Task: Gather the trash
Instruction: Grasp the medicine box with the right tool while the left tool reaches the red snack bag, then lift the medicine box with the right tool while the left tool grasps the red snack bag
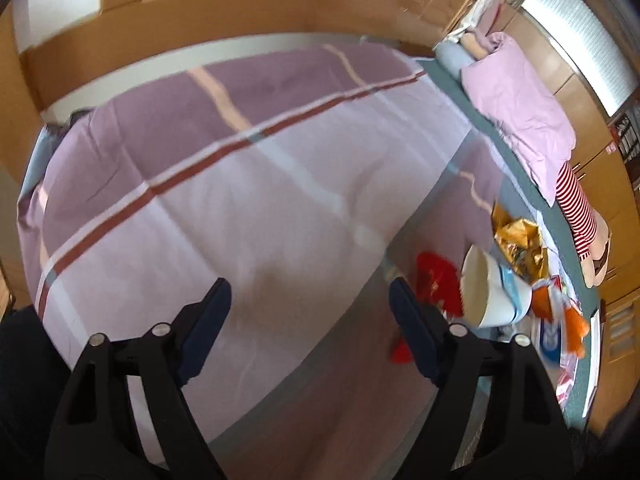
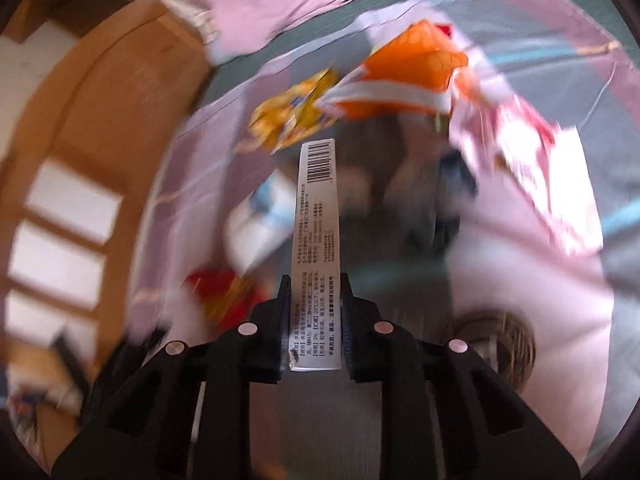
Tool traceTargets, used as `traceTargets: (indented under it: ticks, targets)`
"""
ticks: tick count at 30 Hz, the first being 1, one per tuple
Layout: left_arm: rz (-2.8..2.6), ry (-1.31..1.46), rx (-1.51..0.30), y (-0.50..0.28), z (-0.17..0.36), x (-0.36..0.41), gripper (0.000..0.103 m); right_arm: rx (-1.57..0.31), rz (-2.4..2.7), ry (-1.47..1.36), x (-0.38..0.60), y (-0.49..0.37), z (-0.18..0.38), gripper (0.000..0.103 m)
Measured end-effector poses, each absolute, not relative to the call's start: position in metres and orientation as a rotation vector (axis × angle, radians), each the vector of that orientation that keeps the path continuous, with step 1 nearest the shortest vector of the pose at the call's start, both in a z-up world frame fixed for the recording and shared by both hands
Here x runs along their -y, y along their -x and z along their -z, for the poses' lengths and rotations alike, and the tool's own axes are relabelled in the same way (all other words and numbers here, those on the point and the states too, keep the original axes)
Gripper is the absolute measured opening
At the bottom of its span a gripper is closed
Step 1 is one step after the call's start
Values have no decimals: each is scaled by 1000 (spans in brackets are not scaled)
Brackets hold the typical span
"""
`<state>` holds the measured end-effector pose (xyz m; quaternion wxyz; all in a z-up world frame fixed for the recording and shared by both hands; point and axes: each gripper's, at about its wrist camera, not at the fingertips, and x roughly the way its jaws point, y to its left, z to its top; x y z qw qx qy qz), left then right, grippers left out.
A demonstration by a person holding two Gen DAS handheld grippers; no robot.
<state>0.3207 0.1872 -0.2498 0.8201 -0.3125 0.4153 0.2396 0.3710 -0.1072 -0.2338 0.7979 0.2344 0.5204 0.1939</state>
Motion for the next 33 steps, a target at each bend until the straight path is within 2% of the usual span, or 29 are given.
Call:
traceTargets:
  ticks: [6, 7, 9, 11, 13, 15, 16, 17, 19, 21, 25, 26, 28, 33]
  targets:
    - [-350, 548, -905, -359, 254, -151, 75, -1222, -352, -336, 135, -328, 250, 25]
    - [-324, 516, -920, -366, 256, -143, 75, -1220, -289, -305, 144, -325, 252, 31]
    - [-274, 453, -954, -378, 263, -127, 75, -1206, -257, -299, 155, -322, 251, 35]
    - [-248, 402, -982, -387, 269, -117, 73, -1192, -242, -274, 159, -323, 248, 45]
    - [-230, 339, -1017, -394, 277, -107, 59, -1173, -220, -207, 155, -322, 243, 62]
    - [-220, 280, -1035, -395, 281, -97, 38, -1158, -195, -123, 146, -322, 241, 66]
    - [-206, 271, -1028, -394, 279, -95, 32, -1152, -183, -88, 142, -324, 240, 68]
    - [-190, 268, -1024, -394, 278, -94, 18, -1141, -163, -35, 136, -327, 241, 69]
    - [-171, 248, -1016, -392, 275, -90, 16, -1146, -160, 50, 126, -335, 247, 74]
    - [-153, 276, -1007, -387, 271, -91, 12, -1171, -149, 106, 119, -347, 258, 75]
    - [-113, 340, -955, -374, 259, -97, 11, -1252, -109, 177, 116, -366, 283, 73]
    - [-99, 353, -934, -371, 255, -98, 11, -1274, -103, 194, 114, -369, 292, 68]
    - [-54, 422, -903, -365, 247, -103, 10, -1278, -150, 163, 114, -368, 294, 43]
    - [87, 595, -788, -333, 224, -116, 10, -1216, -157, 120, 116, -353, 276, 42]
